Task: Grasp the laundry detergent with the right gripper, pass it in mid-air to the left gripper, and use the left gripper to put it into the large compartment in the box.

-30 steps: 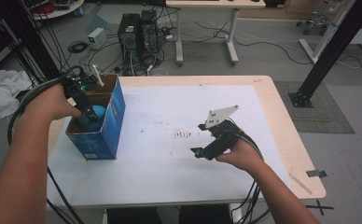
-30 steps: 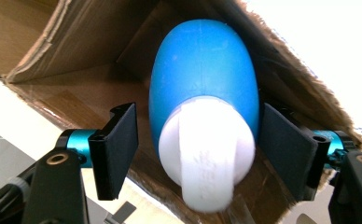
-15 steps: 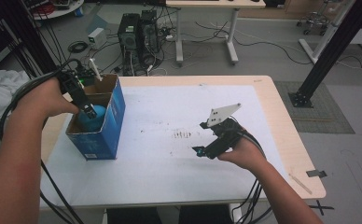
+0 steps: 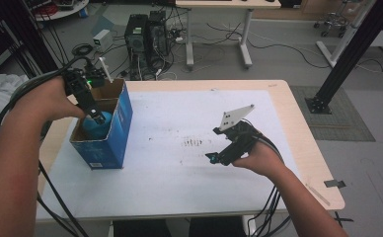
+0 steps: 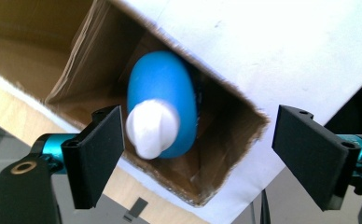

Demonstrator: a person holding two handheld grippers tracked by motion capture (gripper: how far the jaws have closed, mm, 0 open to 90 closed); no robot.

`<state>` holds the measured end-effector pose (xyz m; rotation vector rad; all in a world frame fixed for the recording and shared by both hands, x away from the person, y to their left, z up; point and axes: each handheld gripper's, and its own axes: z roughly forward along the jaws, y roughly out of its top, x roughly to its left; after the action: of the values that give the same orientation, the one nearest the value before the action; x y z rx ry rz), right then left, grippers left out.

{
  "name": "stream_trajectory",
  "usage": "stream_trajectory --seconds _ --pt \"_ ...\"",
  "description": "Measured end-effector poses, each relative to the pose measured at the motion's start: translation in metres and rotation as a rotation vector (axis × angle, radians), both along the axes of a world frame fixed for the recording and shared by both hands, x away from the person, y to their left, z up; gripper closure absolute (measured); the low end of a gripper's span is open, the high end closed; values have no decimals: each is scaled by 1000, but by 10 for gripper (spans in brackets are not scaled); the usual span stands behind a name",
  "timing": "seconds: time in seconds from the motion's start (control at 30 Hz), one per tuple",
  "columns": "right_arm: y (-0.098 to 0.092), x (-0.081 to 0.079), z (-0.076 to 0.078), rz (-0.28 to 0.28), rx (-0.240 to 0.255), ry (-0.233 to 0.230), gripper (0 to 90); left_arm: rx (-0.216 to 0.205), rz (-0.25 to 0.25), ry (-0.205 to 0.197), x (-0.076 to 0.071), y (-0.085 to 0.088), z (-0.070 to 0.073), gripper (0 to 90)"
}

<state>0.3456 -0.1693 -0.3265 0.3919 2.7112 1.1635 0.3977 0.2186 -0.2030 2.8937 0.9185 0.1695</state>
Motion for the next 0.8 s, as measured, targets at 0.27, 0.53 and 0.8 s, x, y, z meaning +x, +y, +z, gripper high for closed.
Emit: stream_trajectory --seconds 0.27,0.53,0.8 --pt "-2 5 4 -3 -50 27 128 0 -94 31 -2 -27 -1 125" --pt "-1 13 8 6 -134 66 128 -14 -177 45 -2 -57 -11 99" --pt "4 19 4 18 -192 97 128 -5 -249 86 -3 -82 -34 63"
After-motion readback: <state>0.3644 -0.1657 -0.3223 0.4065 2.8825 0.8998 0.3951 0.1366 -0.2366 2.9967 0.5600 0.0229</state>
